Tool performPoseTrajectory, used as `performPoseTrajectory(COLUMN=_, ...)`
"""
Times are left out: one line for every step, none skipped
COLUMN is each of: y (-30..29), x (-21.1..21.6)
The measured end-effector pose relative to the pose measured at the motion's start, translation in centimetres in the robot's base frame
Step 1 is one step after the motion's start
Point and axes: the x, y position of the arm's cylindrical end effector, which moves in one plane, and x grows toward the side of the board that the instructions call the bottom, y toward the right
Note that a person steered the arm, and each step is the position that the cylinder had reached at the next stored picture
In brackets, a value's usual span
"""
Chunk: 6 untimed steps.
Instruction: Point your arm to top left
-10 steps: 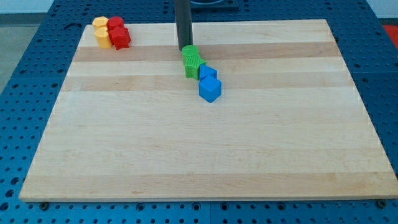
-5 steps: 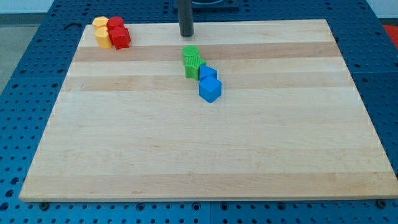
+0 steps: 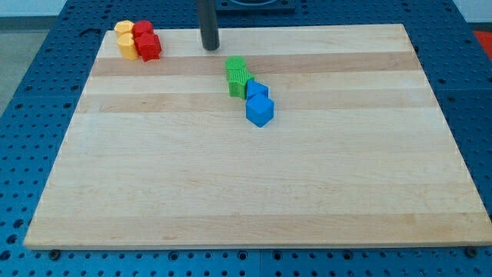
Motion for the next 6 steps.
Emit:
performPoseTrajectory(y=-6.1, x=5.1)
performPoseTrajectory(y=-15.9, x=7.0)
performPoseTrajectory(y=-20.6, x=6.9)
performPoseTrajectory(y=-20.9, x=6.7)
performPoseTrajectory(y=-20.9, x=5.8)
performPoseTrajectory(y=-20.8, x=1.2)
